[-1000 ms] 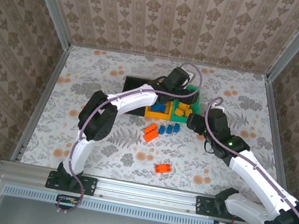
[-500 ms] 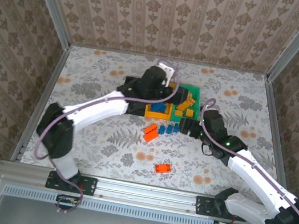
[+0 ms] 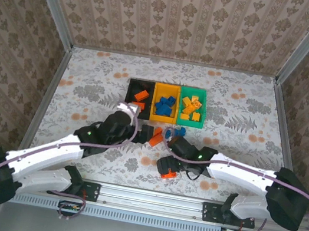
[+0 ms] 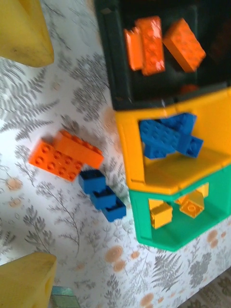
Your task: Sort the legos into containers by color
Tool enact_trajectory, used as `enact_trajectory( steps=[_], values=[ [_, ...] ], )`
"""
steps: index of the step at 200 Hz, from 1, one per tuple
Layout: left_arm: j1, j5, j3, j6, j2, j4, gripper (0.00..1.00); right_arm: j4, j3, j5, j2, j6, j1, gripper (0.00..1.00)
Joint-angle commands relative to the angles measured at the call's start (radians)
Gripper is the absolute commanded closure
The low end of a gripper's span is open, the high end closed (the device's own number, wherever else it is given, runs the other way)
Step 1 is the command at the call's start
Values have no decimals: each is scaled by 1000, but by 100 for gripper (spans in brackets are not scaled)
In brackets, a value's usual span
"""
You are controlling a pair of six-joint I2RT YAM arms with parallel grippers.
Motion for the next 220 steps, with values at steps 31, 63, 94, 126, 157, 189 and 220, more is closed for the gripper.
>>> enact_trajectory(
  steps=[31,63,94,126,157,189,220],
  values=[
    [-17,-113,-122,-137,-204,-134,0,-22,17,38,154,74,87,5],
    [-17,-132,-159,-152,-267,-162,0,-61,53,103,215,94,133,9],
    [-16,-141,-176,-163,-282,-174,0,-63,61,112,231,101,139,15],
    [-14,-145,-176,-152,-284,-182,0,-53,64,114,204,85,140,24],
    [-13,-146,-175,-146,-287,-188,0,-56,90,121,146,59,140,35],
    [-14,-157,-174,-151,-298,-210,0,-96,194,134,85,-17,104,37],
    [-12,-162,-185,-169,-319,-227,0,-75,373,81,125,-104,7,37]
  ],
)
